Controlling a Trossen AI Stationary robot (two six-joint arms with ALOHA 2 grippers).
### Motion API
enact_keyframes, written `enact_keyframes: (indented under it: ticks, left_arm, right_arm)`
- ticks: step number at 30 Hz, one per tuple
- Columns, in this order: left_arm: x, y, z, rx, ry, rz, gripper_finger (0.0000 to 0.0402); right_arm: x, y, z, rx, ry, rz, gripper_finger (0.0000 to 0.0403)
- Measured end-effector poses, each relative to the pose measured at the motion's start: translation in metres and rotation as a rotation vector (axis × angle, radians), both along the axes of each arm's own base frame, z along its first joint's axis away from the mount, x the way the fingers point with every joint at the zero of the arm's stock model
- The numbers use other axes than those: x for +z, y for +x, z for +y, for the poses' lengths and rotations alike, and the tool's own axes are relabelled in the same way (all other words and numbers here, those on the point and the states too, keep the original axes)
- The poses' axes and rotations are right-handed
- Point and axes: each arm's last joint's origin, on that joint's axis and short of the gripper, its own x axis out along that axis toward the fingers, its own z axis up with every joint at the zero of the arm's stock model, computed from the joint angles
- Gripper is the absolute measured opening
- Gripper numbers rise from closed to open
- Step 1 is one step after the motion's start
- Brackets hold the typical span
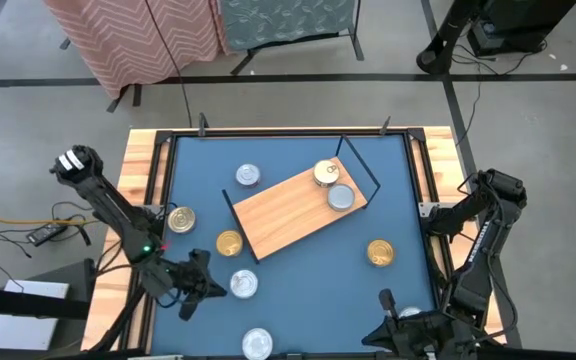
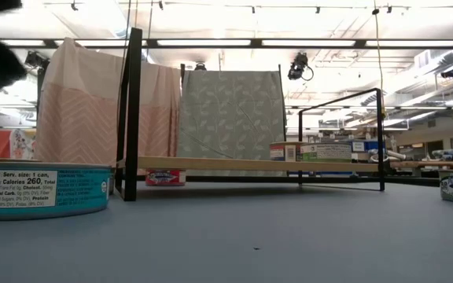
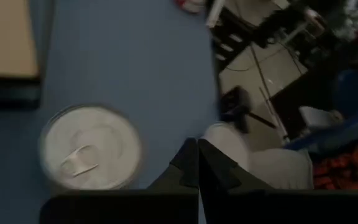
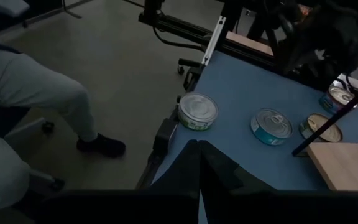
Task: Stack canned seafood by type on shelf
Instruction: Put the green/blue tuna can on the shelf
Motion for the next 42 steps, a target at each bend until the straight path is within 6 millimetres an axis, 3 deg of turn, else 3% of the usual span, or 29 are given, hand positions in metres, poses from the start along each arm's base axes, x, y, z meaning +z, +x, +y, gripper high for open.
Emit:
enact_keyframes:
  ticks: [15, 24, 35, 42]
  left_arm:
    - [-0.04, 0.018, 0.0, 0.039, 0.148, 0.222, 0.0]
    - [-0.044, 0.028, -0.004, 0.041, 0.189, 0.287, 0.0]
    - [-0.058, 0.017, 0.003, 0.037, 0.23, 0.455, 0.0]
    - [-0.056, 0.017, 0.003, 0.045, 0.224, 0.454, 0.0]
  right_arm:
    - [0.0, 0.006, -0.004, -0.024, 0.005, 0.003, 0.0011]
    - [0.0, 0.006, -0.004, -0.024, 0.005, 0.003, 0.0011]
    - [0.0, 0.006, -0.004, -0.022, 0.016, 0.008, 0.0011]
    - [0.0, 0.006, -0.003, -0.022, 0.021, 0.006, 0.0011]
